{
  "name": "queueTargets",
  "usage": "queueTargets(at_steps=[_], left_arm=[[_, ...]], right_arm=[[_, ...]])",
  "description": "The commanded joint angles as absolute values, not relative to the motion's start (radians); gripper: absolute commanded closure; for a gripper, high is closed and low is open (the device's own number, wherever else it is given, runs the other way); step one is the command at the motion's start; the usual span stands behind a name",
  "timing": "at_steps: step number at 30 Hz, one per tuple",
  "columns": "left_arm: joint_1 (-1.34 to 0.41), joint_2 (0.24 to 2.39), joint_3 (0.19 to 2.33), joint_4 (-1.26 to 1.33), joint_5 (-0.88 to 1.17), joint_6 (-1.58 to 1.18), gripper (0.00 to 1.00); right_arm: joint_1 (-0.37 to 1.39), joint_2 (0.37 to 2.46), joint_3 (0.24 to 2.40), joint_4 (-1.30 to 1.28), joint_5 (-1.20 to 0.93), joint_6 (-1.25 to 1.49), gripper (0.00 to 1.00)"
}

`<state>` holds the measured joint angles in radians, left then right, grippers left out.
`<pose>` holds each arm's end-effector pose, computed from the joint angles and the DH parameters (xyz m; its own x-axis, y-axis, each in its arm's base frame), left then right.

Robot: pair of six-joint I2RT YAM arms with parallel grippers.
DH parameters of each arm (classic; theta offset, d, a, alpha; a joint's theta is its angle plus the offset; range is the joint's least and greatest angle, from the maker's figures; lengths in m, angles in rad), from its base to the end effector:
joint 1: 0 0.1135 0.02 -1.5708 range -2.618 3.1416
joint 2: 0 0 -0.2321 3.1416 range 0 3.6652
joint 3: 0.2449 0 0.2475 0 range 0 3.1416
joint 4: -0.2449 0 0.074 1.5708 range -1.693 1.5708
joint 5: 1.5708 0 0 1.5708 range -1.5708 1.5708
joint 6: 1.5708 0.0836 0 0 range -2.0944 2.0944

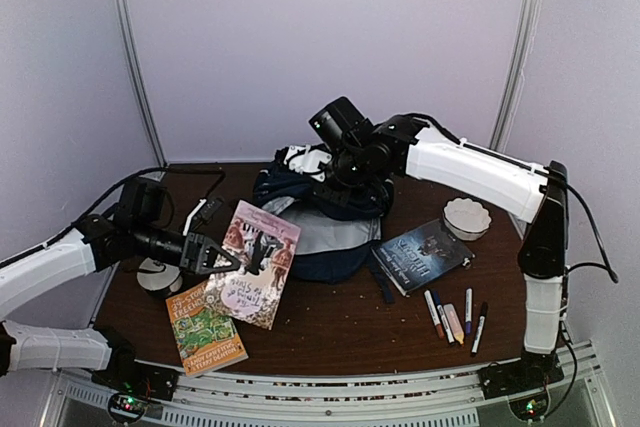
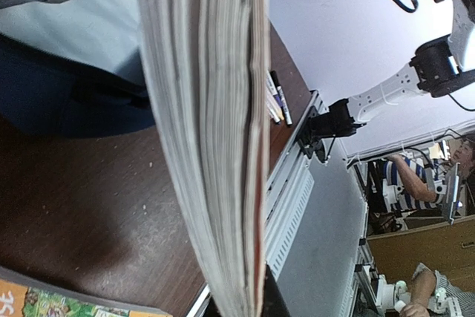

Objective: Pack the student bag

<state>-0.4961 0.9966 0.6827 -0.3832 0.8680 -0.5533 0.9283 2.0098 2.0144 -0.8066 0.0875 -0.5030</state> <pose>0.1798 -0.1699 0.2091 -0.9124 0.1076 -0.3949 0.4028 0.4073 -0.8197 0.2862 0.3702 0.2717 -0.0104 -0.8153 -0.5789 -0.8745 0.2882 -0.3902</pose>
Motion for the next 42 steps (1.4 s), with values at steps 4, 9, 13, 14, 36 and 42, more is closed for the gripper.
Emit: queueTargets(at_steps=[4, 9, 13, 14, 36, 42], left_arm=[[-0.627, 1.211, 0.734, 0.056, 0.929, -0.689, 1.00], [-0.655, 1.435, 0.796, 0.238, 0.859, -0.790, 1.00], [-0.660, 1.539, 0.797, 0.430, 0.796, -0.920, 1.00], [-0.660, 1.556, 0.786, 0.480, 0.767, -0.959, 1.00], [-0.685, 1.782, 0.699, 0.974, 0.120, -1.478, 1.00], [-0.690, 1.907, 0.857, 1.000, 0.054, -1.470, 1.00]], right_arm=[[0.908, 2.001, 2.118, -0.771, 0.090, -0.502, 1.00], [0.902, 1.991, 2.128, -0.774, 0.082, -0.496, 1.00], [0.898, 1.986, 2.132, -0.771, 0.071, -0.486, 1.00], [0.898, 1.986, 2.134, -0.771, 0.068, -0.482, 1.00], [0.927, 2.058, 2.289, -0.815, -0.097, -0.414, 1.00], [0.945, 2.047, 2.267, -0.793, -0.110, -0.436, 1.00]])
